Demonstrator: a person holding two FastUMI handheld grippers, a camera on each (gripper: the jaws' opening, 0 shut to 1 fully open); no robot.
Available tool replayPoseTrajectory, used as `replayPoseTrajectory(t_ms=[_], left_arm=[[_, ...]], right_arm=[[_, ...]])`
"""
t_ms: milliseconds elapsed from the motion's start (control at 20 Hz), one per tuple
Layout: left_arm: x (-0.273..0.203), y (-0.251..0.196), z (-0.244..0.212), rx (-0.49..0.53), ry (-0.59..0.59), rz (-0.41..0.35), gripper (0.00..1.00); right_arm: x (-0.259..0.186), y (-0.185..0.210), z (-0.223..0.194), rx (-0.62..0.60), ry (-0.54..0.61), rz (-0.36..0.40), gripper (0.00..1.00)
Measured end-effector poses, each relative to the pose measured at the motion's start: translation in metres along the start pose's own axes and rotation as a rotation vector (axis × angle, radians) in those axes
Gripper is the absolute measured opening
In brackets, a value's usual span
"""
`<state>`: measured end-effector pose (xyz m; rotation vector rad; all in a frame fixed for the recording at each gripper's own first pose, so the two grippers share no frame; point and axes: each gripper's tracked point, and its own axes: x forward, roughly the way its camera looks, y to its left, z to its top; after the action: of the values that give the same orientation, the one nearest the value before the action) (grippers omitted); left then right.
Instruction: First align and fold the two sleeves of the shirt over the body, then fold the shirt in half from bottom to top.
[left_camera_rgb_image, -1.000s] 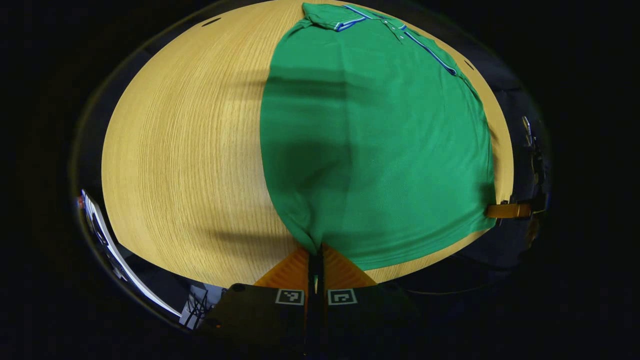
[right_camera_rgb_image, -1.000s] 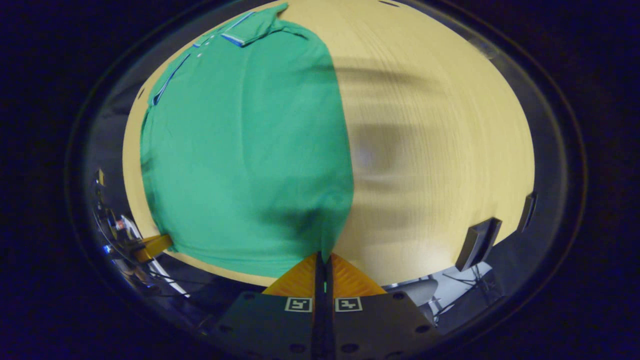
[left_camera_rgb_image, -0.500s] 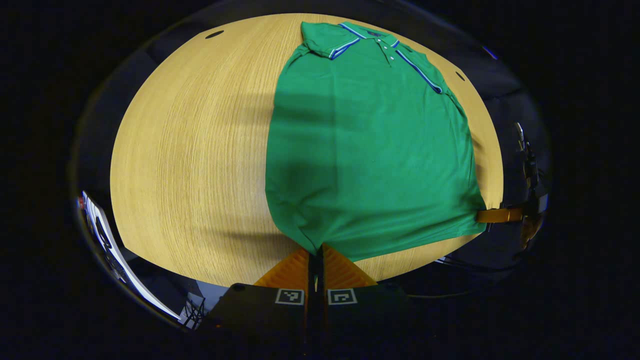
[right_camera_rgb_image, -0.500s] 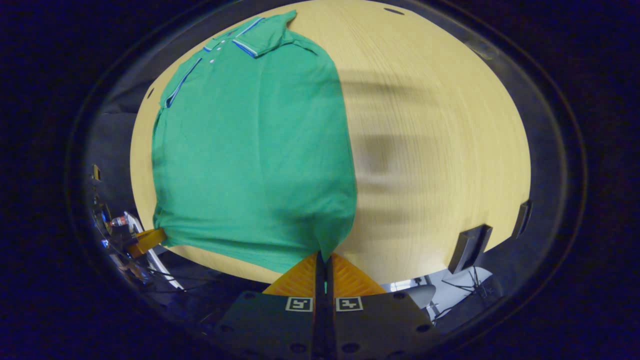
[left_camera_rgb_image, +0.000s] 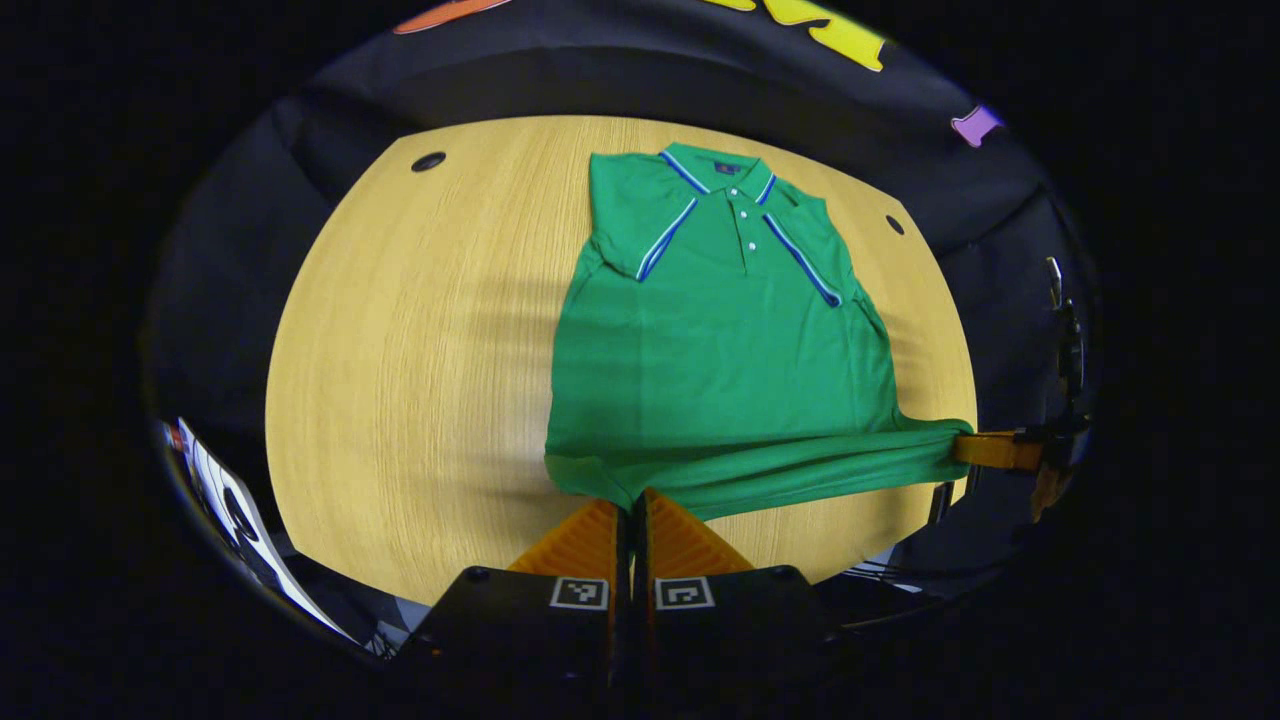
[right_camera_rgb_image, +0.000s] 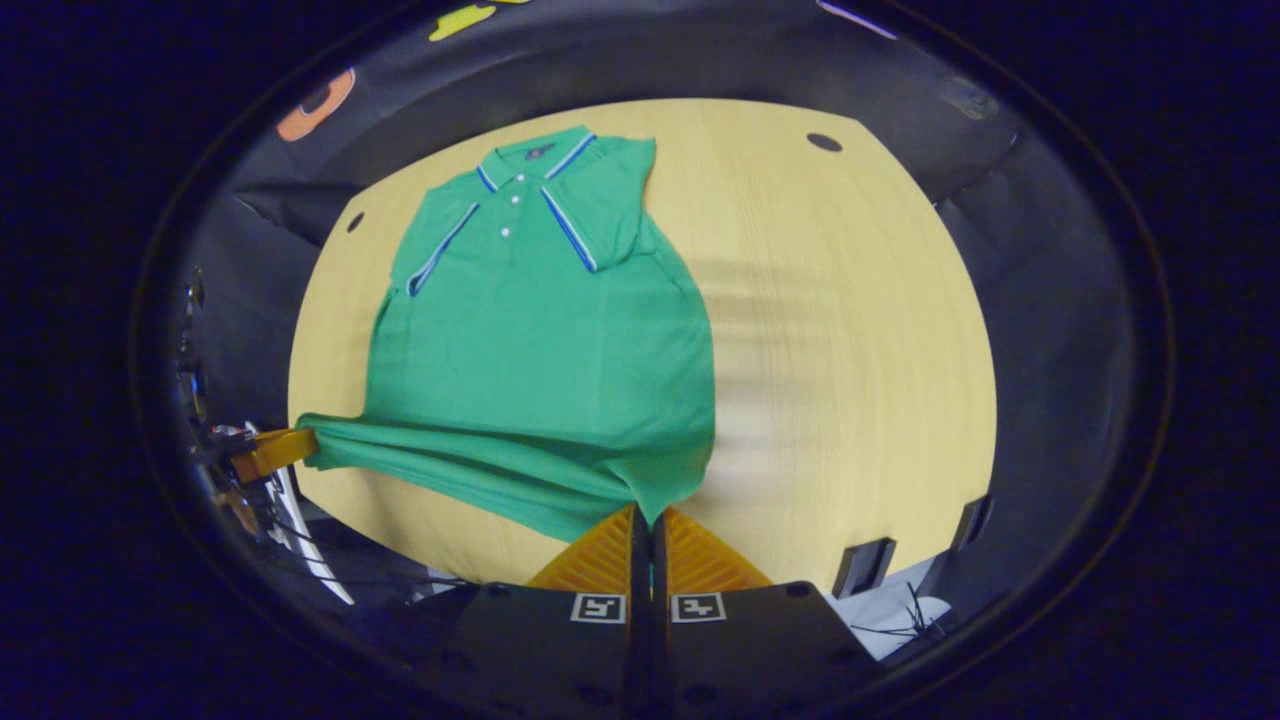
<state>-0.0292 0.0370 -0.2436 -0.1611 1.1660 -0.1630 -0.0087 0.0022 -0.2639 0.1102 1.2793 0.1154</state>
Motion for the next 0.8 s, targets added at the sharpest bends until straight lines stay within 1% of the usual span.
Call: replayPoseTrajectory(t_ms=[200, 250, 300, 400, 500, 650, 800], left_arm=[[-0.004, 0.002, 0.052, 0.007, -0.104, 0.014, 0.03], [-0.002, 0.006, 0.064, 0.012, -0.127, 0.023, 0.03], [0.001, 0.01, 0.077, 0.018, -0.15, 0.032, 0.03], [0.011, 0.013, 0.104, 0.03, -0.198, 0.045, 0.03], [0.023, 0.015, 0.131, 0.049, -0.257, 0.054, 0.03], [0.044, 0.021, 0.167, 0.066, -0.327, 0.077, 0.03], [0.07, 0.024, 0.206, 0.046, -0.411, 0.095, 0.03]], right_arm=[[-0.014, 0.01, 0.055, -0.061, -0.138, -0.035, 0.02], [-0.015, 0.014, 0.067, -0.069, -0.166, -0.033, 0.0], [-0.013, 0.019, 0.079, -0.069, -0.189, -0.024, 0.02], [-0.01, 0.026, 0.107, -0.074, -0.247, -0.015, 0.02], [-0.004, 0.03, 0.137, -0.076, -0.317, -0.008, 0.02], [0.012, 0.032, 0.182, -0.047, -0.402, 0.014, 0.02], [0.037, 0.027, 0.225, -0.047, -0.478, 0.007, 0.02]])
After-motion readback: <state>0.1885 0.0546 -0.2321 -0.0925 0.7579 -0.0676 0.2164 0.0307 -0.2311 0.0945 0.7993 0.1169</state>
